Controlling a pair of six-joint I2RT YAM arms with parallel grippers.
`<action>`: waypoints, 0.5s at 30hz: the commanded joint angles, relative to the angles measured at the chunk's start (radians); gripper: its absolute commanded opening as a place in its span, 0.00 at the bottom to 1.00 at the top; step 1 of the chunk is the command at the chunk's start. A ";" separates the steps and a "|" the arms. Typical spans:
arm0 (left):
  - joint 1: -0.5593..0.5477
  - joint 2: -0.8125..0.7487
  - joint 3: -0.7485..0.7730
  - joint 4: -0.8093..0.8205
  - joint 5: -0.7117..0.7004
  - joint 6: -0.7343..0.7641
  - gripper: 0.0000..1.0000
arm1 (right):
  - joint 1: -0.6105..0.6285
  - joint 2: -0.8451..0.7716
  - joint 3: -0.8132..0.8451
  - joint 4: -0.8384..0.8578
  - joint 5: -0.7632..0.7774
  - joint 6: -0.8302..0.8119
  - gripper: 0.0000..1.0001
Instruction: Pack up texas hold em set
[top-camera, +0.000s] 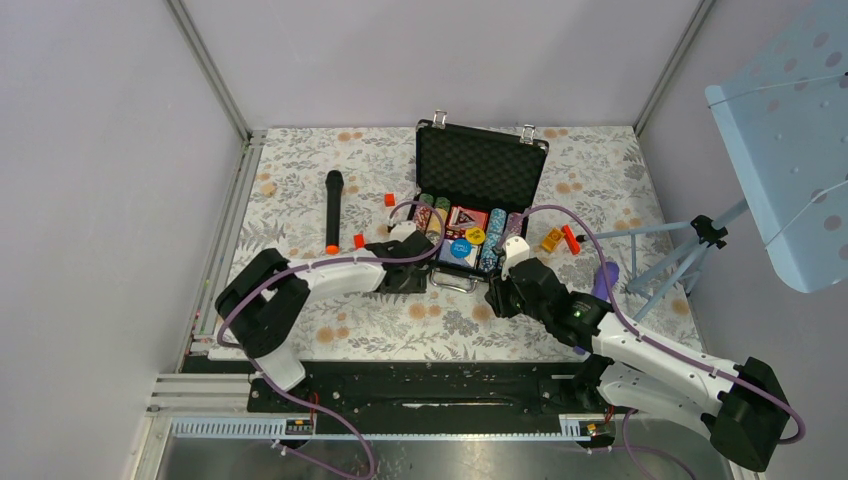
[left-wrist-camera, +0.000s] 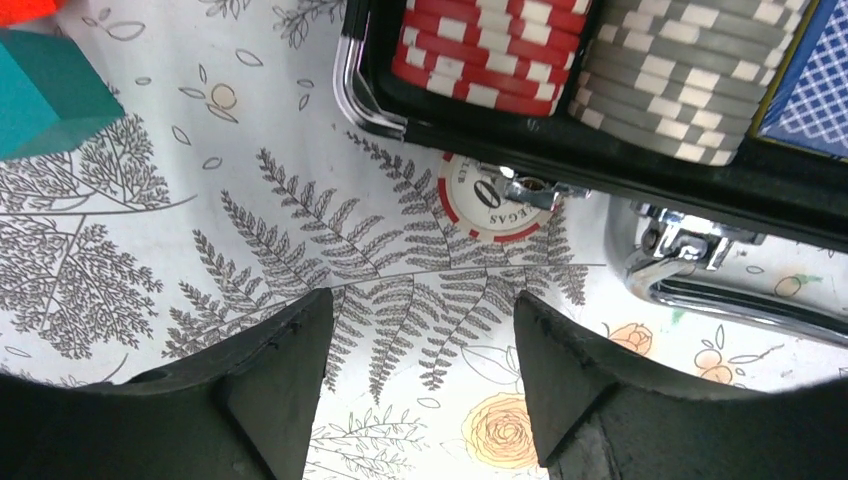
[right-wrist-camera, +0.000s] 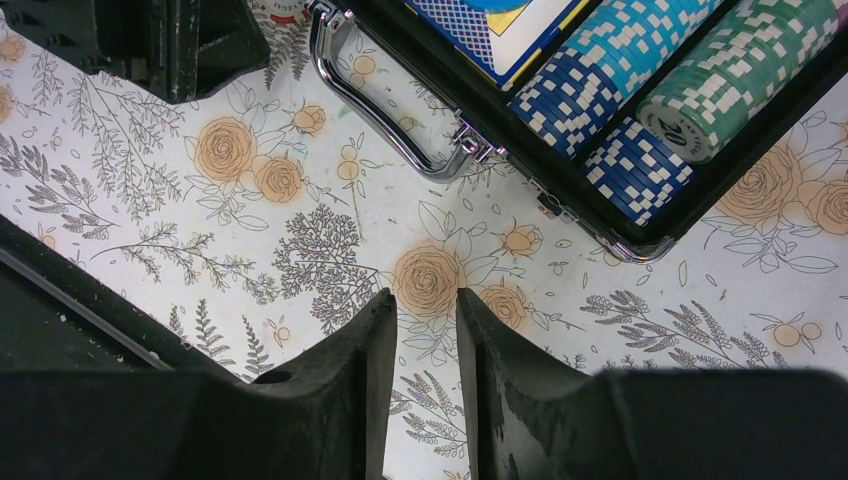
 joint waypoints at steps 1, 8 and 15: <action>-0.019 0.015 -0.092 -0.129 0.099 -0.007 0.66 | -0.004 -0.013 -0.004 0.024 0.011 0.017 0.36; -0.024 -0.092 -0.098 -0.094 0.066 0.001 0.69 | -0.004 -0.010 -0.002 0.029 0.006 0.022 0.36; 0.026 -0.067 -0.011 0.020 0.038 0.064 0.75 | -0.004 -0.021 0.002 0.012 0.002 0.023 0.36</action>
